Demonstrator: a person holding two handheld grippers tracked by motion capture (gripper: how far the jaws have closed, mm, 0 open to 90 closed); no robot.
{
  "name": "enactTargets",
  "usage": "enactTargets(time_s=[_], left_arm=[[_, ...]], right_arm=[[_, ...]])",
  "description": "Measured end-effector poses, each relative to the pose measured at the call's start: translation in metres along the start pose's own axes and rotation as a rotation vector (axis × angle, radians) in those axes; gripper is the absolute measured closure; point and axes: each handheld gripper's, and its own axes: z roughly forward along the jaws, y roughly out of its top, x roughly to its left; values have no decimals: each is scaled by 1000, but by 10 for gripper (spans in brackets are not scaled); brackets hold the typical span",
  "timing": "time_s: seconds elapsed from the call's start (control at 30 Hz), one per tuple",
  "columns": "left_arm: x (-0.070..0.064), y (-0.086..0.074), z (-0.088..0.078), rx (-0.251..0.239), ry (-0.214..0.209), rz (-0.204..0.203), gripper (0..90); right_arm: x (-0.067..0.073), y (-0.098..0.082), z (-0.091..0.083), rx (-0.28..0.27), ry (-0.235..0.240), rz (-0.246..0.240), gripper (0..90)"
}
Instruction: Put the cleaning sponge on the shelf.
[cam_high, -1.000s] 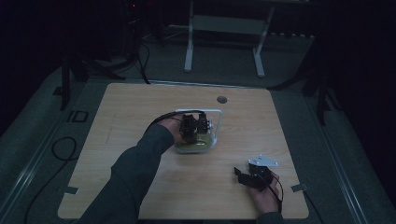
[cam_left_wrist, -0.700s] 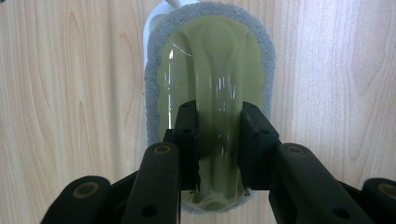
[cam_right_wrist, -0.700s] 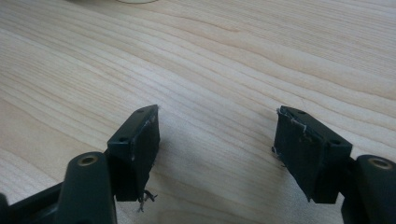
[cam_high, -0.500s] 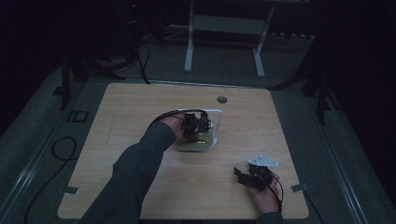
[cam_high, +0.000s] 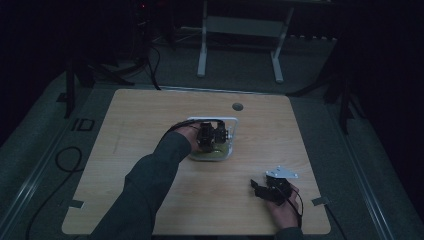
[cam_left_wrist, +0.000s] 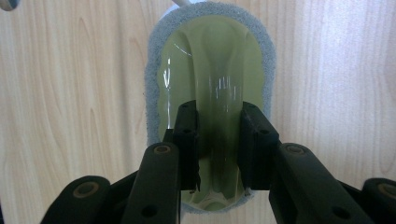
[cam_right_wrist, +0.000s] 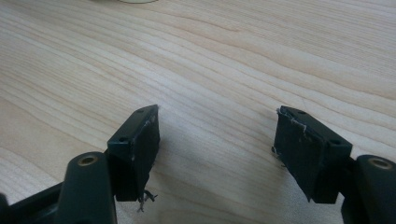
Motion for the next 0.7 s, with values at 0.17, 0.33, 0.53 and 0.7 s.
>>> enactTargets(time_s=[0.17,0.33,0.53,0.7], left_arm=[[1,0,2,1,8,-5,715],[2,0,5,7,27,-5,715],[2,3,9,6,30,-3,715],[0,4,14,13,57,-8,715]], right_arm=[[0,0,0,0,0,-1,306],[0,0,0,0,0,1,306],[0,0,0,0,0,0,306],[0,0,0,0,0,0,306]])
